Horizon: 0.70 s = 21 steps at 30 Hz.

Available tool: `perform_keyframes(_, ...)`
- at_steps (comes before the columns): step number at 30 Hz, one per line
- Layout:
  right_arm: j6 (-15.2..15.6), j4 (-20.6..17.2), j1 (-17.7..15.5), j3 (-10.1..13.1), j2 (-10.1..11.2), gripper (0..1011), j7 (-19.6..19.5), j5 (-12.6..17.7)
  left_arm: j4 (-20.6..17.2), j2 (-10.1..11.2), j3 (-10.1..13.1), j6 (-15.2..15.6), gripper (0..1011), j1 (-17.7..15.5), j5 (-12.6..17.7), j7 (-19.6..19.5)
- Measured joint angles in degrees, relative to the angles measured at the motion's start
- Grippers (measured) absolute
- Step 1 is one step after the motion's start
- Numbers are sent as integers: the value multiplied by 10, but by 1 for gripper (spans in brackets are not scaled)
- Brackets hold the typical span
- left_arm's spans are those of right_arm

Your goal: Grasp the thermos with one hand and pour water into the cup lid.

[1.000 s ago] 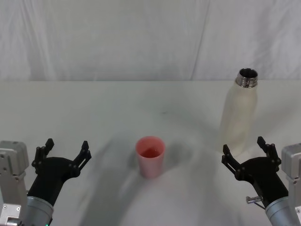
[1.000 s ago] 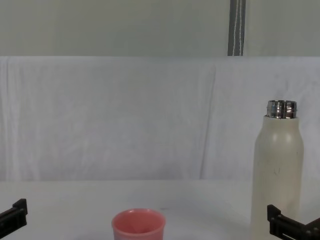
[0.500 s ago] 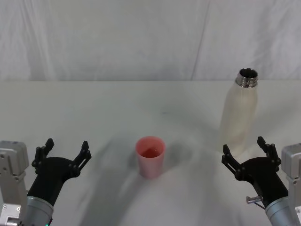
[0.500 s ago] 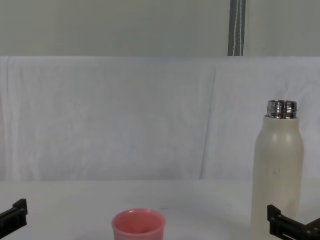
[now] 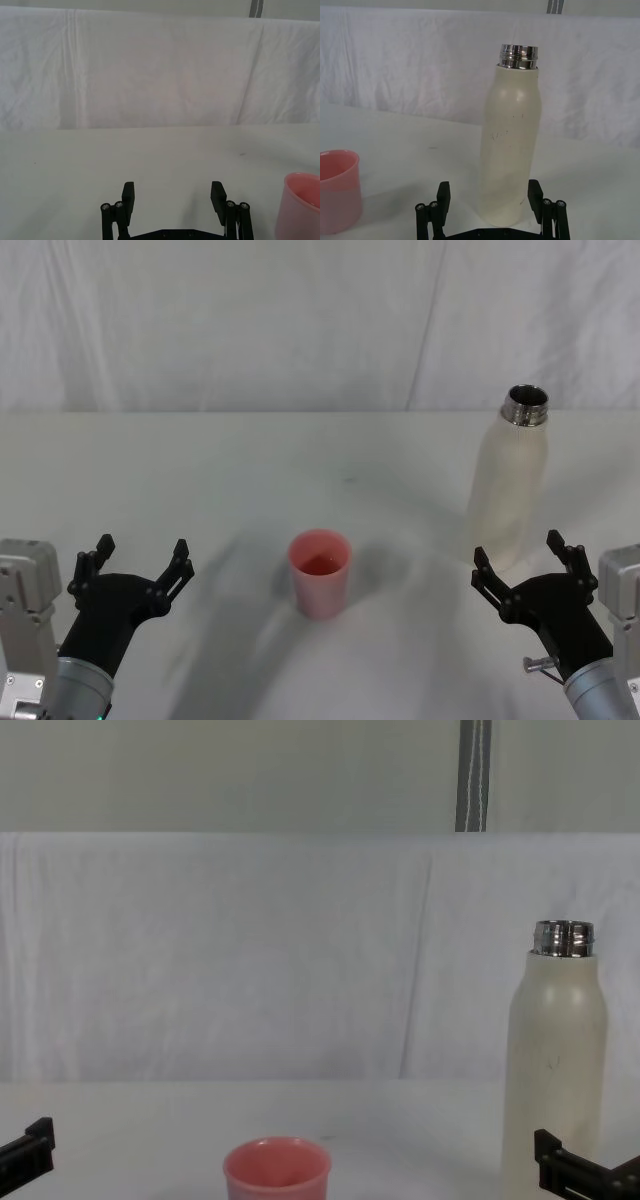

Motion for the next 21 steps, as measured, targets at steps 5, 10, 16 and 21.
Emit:
perform_keyframes(5, 0, 0, 0, 0, 0, 1001, 0, 0, 0, 0, 0, 0, 1001, 0, 0, 0)
perform_keyframes(10, 0, 0, 0, 0, 0, 1001, 0, 0, 0, 0, 0, 0, 1001, 0, 0, 0)
perform_keyframes(16, 0, 0, 0, 0, 0, 1001, 0, 0, 0, 0, 0, 0, 1001, 0, 0, 0)
perform_keyframes(21, 0, 0, 0, 0, 0, 1001, 0, 0, 0, 0, 0, 0, 1001, 0, 0, 0)
